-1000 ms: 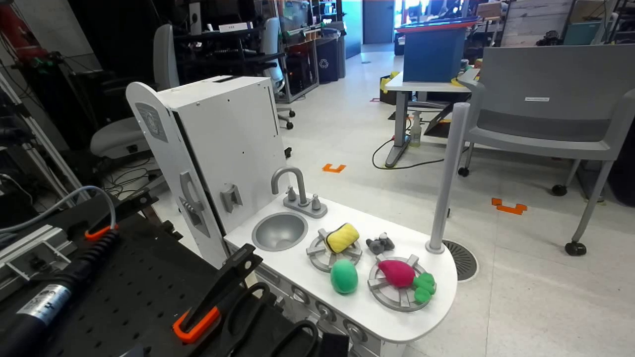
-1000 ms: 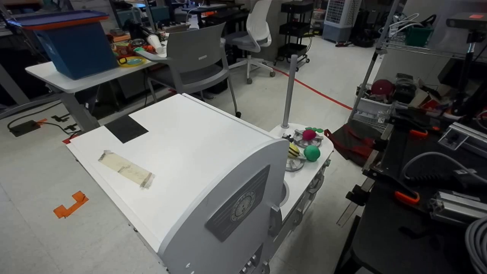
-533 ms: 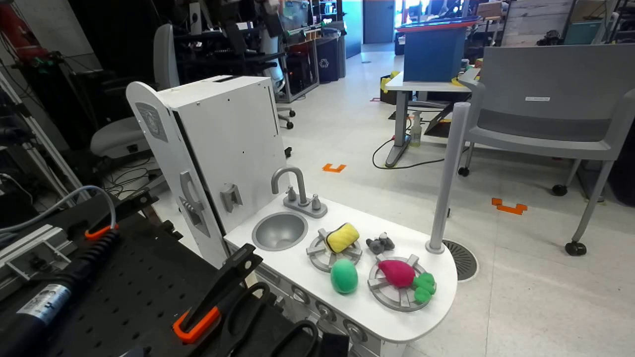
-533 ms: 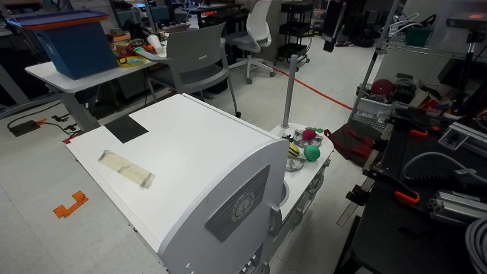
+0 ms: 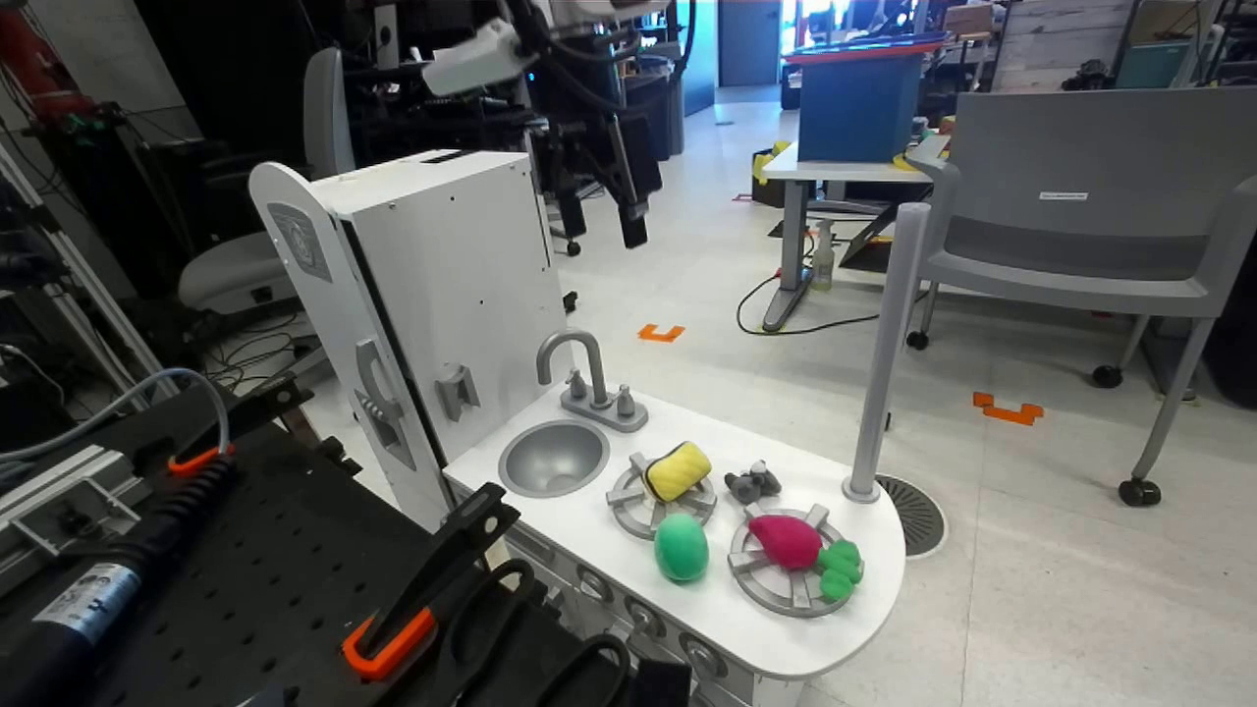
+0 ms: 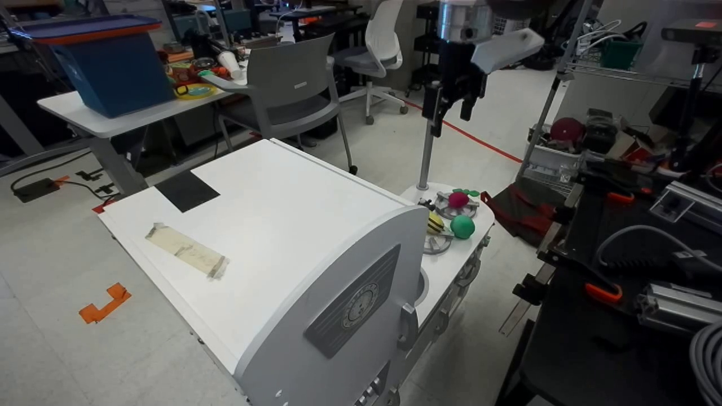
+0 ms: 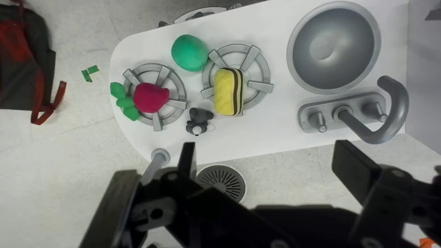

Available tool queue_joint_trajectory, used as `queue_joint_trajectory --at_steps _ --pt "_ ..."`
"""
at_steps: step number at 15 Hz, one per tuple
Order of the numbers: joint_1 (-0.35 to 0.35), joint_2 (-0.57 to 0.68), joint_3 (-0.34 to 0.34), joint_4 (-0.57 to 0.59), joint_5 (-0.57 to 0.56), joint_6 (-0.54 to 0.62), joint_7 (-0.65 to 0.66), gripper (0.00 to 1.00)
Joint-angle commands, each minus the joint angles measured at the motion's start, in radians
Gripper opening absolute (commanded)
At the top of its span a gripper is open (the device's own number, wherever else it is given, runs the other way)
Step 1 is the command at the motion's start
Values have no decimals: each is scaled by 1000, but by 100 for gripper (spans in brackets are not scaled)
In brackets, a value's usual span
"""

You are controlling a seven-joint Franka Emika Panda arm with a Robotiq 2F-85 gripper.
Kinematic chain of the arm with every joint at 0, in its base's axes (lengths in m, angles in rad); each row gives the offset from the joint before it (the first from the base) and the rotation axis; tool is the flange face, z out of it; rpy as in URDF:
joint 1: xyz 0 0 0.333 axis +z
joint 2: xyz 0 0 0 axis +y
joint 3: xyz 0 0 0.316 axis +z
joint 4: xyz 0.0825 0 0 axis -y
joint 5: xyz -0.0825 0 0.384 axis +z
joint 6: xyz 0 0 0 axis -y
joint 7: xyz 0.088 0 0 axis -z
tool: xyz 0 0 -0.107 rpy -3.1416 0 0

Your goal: Put the yellow object inside the sink

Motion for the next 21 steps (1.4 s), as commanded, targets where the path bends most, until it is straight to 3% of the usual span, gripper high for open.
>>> queue_joint_trajectory --at_steps 1,8,15,21 --pt "19 186 -21 144 98 39 -43 100" --pt "28 489 -28 378 209 110 -66 100" --pt "70 722 -134 631 197 42 14 100" --pt "94 866 -182 775 185 -72 71 100"
